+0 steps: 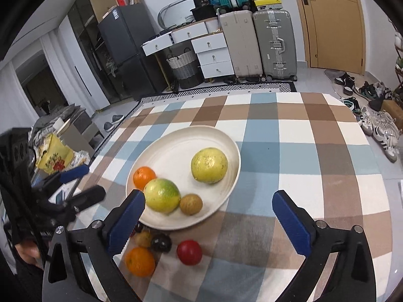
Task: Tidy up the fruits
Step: 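Lower the pomelo and green citrus onto the plate and open both tools, then move both tools toward the orange and red tomato beside the plate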
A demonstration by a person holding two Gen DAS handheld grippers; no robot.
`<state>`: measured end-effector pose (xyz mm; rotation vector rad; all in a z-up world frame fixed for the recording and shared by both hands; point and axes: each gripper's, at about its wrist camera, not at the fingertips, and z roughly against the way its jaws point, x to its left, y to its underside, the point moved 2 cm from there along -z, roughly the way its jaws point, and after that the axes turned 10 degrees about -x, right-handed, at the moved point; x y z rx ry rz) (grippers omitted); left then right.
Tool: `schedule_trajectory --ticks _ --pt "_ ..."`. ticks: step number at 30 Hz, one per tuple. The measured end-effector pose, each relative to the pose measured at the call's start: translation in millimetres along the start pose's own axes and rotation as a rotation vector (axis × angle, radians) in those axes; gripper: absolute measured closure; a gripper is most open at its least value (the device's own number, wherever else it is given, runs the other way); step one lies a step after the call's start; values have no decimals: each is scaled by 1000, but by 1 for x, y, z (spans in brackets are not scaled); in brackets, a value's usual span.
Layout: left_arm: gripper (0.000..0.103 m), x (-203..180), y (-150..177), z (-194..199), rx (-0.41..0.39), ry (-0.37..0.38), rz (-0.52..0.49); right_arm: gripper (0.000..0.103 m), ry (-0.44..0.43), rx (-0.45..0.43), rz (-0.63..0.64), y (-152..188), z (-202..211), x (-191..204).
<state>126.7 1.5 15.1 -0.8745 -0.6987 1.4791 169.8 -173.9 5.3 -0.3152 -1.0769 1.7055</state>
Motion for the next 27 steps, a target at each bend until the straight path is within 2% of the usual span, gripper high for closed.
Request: schedule_trajectory --ticks 7,14,20,27 --pt "1 15 13 27 -6 -24 27 0 20 28 77 23 16 15" --pt "1 20 28 41 1 -31 34 0 19 53 84 40 24 19" --pt "1 17 41 41 25 -38 27 0 5 94 32 53 22 15" --pt "1 11 56 36 56 -28 35 0 7 131 35 65 18 16"
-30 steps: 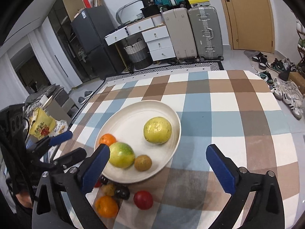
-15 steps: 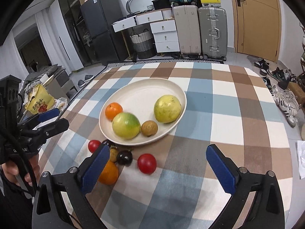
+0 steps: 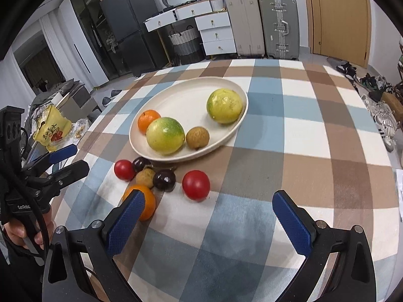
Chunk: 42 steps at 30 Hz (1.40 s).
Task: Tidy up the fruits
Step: 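Move both tools toward the orange and red tomato beside the plate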
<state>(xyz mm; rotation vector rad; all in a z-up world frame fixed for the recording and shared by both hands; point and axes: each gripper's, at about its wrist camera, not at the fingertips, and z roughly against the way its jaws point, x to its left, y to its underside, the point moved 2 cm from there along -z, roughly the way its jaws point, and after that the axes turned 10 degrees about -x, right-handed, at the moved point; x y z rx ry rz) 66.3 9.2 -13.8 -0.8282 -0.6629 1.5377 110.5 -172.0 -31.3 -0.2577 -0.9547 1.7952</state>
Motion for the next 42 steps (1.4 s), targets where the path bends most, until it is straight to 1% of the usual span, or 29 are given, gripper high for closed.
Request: schedule_trajectory --ticks 6,14,17,22,26,29,33,35,36,37,38,39,40,42 --pt "1 -15 9 -7 28 26 -11 0 8 22 7 10 -3 0" --pt "1 -30 17 -13 53 54 -19 0 42 33 45 19 -6 1" --pt "1 -34 19 -15 59 61 -22 0 54 26 53 21 -5 1" --pt "1 -42 24 -18 67 71 -42 0 71 50 65 24 -9 0" --pt "1 -49 29 -20 72 73 -64 1 74 40 90 25 -7 1" --pt "1 -53 31 -22 80 75 -77 1 86 57 100 27 -10 0" --pt "1 -59 34 -25 95 99 -85 2 81 59 119 26 -11 -1" --pt "4 -63 35 -28 112 114 -95 5 70 54 122 24 -12 -1" --pt "8 -64 36 -30 119 123 -99 6 62 54 122 23 -13 -1" --pt "14 -67 37 -32 133 142 -102 9 57 56 120 22 -14 -1" --pt "16 -68 38 -34 145 156 -102 16 50 62 118 21 -17 -1" --pt "19 -69 40 -36 157 169 -100 19 49 67 118 21 -18 0" --pt "19 -71 41 -38 169 180 -101 21 48 73 123 21 -21 1" --pt "19 -74 44 -40 171 170 -115 21 50 72 138 20 -24 3"
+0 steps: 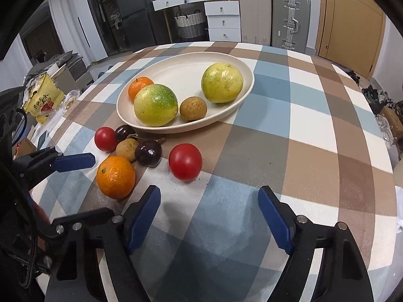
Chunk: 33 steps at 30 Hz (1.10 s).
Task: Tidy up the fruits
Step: 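Move both tools toward the orange and red tomato beside the plate, then grasp the orange with the left tool while the right tool grasps a red tomato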
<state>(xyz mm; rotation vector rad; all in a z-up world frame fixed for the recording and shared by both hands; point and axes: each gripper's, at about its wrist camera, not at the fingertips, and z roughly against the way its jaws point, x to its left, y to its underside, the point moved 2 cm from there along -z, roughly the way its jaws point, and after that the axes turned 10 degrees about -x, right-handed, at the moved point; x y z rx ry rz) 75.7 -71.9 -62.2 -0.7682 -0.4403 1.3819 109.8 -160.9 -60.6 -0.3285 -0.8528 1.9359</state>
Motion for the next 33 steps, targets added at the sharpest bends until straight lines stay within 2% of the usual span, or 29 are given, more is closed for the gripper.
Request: schedule_trajectory --ticks 4,6,8,15,17,19,24,33 --pt "27 -5 1 0 -15 -1 -30 22 -10 -7 29 -4 -5 5" --pt "31 -6 0 -1 -25 -10 -34 31 -3 -10 44 -6 -7 6" --pt "36 -5 -1 -2 -22 -7 -29 33 7 -10 60 -8 -10 8" --pt "64 -6 1 -3 -33 44 -4 33 -13 -19 83 -11 -15 13" --pt "64 -8 2 -2 -39 46 -10 39 -4 -22 93 -12 -17 15" --pt "65 -7 2 -1 -48 52 -4 40 -2 -23 98 -12 -17 15" --pt "65 -3 2 9 -73 64 27 50 -19 -22 101 -14 -17 17" --pt "65 11 0 27 -115 84 77 72 -36 -33 103 -12 -16 23"
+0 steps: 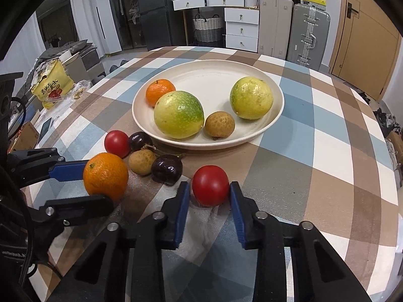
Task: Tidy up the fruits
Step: 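Grasp the orange with the left tool while the right tool grasps a red tomato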
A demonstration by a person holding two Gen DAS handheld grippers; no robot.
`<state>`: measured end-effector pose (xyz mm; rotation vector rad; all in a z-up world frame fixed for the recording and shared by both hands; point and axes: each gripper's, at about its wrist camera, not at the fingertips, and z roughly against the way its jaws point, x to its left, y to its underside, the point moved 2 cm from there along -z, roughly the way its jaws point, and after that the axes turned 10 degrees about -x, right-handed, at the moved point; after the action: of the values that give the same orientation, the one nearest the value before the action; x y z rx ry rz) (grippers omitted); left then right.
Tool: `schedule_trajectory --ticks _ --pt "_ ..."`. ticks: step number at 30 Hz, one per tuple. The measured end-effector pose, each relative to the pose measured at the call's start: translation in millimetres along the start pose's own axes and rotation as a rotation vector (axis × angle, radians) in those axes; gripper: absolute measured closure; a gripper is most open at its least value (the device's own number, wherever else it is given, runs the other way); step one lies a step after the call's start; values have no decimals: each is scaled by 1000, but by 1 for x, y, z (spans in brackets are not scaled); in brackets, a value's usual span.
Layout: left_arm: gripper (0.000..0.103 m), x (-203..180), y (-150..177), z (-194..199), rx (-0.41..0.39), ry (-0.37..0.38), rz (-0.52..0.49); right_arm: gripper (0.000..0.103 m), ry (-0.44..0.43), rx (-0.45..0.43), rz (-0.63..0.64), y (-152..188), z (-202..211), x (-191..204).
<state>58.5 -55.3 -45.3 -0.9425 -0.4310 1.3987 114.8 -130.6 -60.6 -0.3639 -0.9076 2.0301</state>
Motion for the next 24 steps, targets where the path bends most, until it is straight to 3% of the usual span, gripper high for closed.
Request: schedule_trajectory --ticks 9,24 --pt "65 6 -11 19 -59 26 14 75 2 -17 -34 5 5 -2" --pt "65 17 -30 26 -102 -5 15 75 -24 -106 -69 -8 30 -8"
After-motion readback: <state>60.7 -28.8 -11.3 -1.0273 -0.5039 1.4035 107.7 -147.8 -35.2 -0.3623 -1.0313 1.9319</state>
